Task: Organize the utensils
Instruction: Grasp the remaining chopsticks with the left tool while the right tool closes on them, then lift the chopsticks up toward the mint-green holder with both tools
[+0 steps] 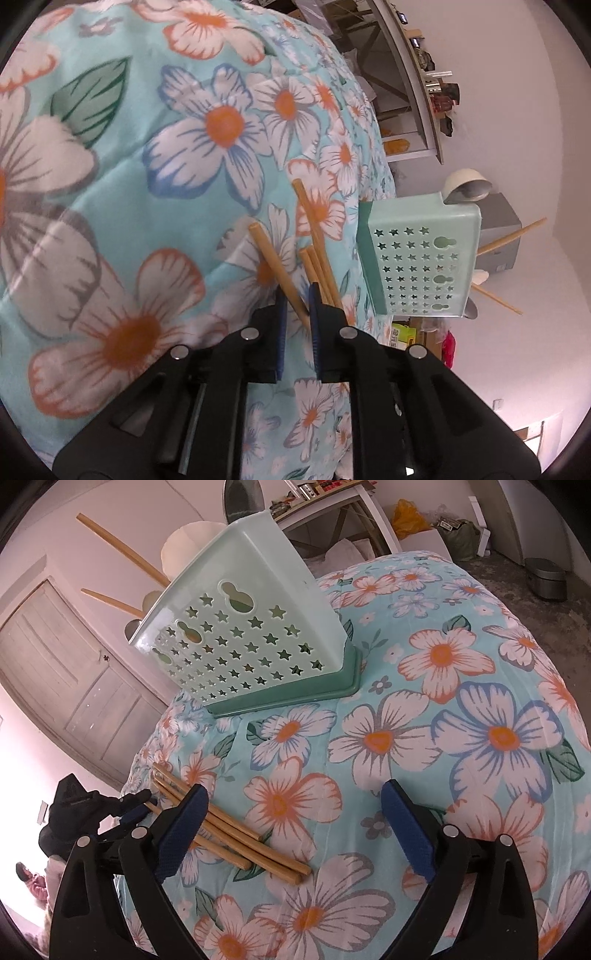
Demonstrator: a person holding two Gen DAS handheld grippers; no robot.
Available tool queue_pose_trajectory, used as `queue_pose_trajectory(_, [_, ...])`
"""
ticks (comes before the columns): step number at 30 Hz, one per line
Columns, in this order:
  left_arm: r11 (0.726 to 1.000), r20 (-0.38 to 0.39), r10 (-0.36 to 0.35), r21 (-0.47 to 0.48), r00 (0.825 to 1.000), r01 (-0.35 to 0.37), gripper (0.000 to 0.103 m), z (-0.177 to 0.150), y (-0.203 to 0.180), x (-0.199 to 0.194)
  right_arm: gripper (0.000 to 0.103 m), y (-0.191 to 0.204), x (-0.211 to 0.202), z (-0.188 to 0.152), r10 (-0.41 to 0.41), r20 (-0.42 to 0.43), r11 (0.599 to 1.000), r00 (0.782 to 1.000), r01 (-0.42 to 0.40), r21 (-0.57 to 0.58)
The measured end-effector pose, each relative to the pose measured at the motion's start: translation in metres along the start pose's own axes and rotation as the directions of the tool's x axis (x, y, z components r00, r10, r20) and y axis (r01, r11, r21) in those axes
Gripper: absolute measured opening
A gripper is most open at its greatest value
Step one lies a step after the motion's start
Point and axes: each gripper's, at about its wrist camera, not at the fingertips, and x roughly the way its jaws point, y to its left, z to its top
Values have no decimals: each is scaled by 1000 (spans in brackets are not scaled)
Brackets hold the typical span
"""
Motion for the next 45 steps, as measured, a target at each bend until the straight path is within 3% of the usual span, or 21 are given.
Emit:
queue_pose_trajectory(8, [1000, 7, -3, 18, 1000, 3, 12, 3, -2, 8, 97, 4, 3, 0, -10, -7, 1000, 1000, 10, -21])
queue_pose_trajectory(14, [991, 39, 10, 132, 999, -15, 12, -3, -13, 6, 96, 8, 3, 2, -28, -34, 999, 999, 27, -33])
queue_pose_trajectory(17, [973, 64, 36, 225, 997, -50, 14, -9, -20, 0, 88, 21, 1, 4, -59, -57, 995, 997, 53, -88])
queue_pose_trajectory(20, [945, 95, 47, 318, 994, -75, 16, -19, -23, -6, 78, 53, -1, 9, -64, -45, 974, 997, 53, -220])
queue_pose_trajectory(22, [931, 109, 40, 358, 993, -77, 17, -24, -22, -9, 75, 82, 2, 14, -39, -50, 946, 998, 21, -325])
queue_pose_trajectory(25, [921, 116, 18, 384, 993, -62, 17, -27, -18, -15, 63, 130, 16, 21, 0, -84, 878, 996, -40, -477])
queue_pose_trajectory(29, [906, 130, -17, 421, 991, -40, 18, -32, -12, -21, 48, 173, 47, 33, 74, -173, 810, 982, -160, -564])
queue_pose_trajectory(33, [886, 146, -51, 462, 988, -22, 18, -37, -8, -26, 36, 201, 87, 36, 39, -276, 749, 961, -211, -628])
queue_pose_trajectory(40, [862, 155, -87, 507, 984, -4, 19, -42, -5, -29, 27, 230, 138, 23, -66, -383, 637, 921, -257, -727])
queue_pose_trajectory(45, [856, 155, -99, 517, 983, 5, 19, -44, -4, -31, 23, 238, 157, 21, -84, -415, 604, 906, -285, -745])
